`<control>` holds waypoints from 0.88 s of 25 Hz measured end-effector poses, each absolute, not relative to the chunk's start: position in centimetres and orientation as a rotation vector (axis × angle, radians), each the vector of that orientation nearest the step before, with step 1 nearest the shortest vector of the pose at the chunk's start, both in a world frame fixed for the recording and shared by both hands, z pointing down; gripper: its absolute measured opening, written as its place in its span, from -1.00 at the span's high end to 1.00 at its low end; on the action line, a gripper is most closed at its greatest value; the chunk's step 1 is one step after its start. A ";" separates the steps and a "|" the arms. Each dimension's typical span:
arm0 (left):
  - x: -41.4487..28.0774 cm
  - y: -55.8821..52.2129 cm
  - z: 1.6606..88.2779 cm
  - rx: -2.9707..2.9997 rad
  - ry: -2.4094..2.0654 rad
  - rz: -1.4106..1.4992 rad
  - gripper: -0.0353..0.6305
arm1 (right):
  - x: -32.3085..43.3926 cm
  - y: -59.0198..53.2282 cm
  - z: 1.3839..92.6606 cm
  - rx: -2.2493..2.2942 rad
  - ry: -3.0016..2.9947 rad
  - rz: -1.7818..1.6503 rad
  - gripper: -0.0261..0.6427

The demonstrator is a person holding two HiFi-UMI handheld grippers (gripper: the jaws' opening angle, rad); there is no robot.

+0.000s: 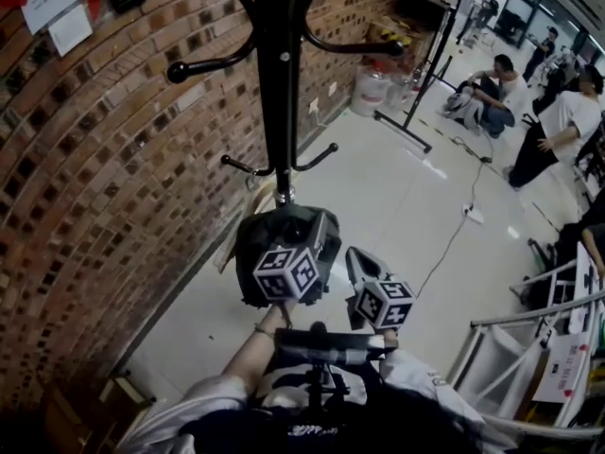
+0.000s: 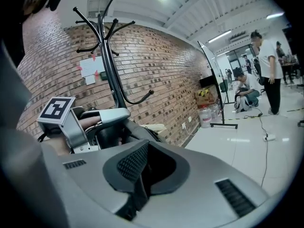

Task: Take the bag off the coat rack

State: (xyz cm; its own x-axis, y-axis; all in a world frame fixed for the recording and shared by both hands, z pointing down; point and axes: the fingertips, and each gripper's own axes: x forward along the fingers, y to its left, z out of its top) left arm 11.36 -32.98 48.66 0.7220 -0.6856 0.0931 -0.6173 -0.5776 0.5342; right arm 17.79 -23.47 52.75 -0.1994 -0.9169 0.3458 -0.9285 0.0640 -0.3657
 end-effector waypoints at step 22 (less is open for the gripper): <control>10.8 -32.8 47.7 2.307 -1.167 -0.270 0.79 | 20.1 -27.3 53.8 1.720 -2.439 0.833 0.89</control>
State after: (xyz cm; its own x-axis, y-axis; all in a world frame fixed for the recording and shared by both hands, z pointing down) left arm 10.79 -32.82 47.72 0.6056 -0.7935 0.0603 -0.6862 -0.4824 0.5445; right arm 20.08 -27.33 53.79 -0.3831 -0.8619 0.3321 -0.8850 0.2395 -0.3992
